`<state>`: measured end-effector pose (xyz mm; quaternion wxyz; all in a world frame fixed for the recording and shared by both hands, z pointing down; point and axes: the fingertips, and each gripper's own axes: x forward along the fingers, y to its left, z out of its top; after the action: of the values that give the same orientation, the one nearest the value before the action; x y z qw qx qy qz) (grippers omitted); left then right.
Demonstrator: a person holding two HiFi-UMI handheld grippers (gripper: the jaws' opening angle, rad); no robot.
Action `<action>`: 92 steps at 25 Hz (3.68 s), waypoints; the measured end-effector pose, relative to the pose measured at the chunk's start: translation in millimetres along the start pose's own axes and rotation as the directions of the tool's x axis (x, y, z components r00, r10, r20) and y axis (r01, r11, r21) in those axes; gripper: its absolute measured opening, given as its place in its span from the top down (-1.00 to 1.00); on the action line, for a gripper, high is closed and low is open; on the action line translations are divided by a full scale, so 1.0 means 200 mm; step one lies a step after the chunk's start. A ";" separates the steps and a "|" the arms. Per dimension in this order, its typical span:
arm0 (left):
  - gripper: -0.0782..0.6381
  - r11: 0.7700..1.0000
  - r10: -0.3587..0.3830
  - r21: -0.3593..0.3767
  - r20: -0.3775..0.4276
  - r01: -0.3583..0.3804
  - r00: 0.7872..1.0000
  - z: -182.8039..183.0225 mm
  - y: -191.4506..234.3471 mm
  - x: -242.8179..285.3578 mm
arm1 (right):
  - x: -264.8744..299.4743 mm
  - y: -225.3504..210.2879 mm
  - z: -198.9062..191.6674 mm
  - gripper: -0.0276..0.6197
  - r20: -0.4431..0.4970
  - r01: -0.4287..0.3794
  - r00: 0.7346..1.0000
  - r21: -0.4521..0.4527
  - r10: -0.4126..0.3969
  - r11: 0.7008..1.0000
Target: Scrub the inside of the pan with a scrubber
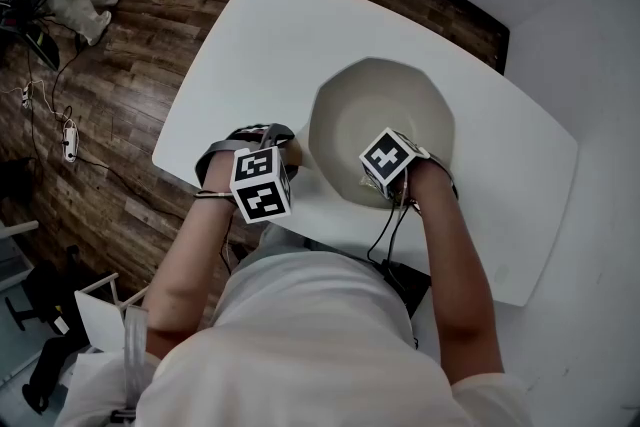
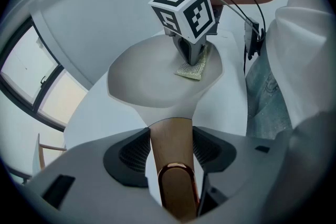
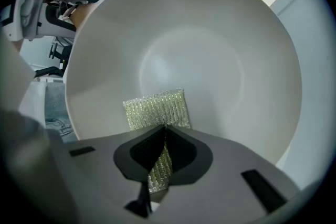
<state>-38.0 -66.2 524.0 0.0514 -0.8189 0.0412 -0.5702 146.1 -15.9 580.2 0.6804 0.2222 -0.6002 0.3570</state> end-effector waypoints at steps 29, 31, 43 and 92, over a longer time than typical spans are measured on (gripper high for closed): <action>0.09 1.000 0.005 0.012 -0.030 -0.005 1.000 0.01 -0.02 0.00 | -0.08 0.35 0.24 0.83 0.323 -0.460 0.845 0.030 0.427 0.888; 0.09 1.000 0.005 0.014 -0.031 -0.005 1.000 0.01 -0.02 0.00 | -0.09 0.36 0.26 0.83 0.354 -0.488 0.820 0.024 0.449 0.872; 0.08 1.000 0.002 0.023 -0.035 -0.001 0.999 0.00 -0.01 0.00 | -0.14 0.37 0.43 0.83 0.486 -0.572 0.716 -0.002 0.501 0.820; 0.09 0.997 -0.002 0.072 -0.019 0.003 1.000 0.01 -0.02 -0.01 | -0.39 -0.20 0.88 0.83 0.898 -0.230 0.412 0.267 -0.155 0.936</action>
<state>-37.5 -61.4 522.5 0.0799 -0.8110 0.0202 -0.5793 57.4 -187.4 541.7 0.1861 0.4830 -0.8031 0.2950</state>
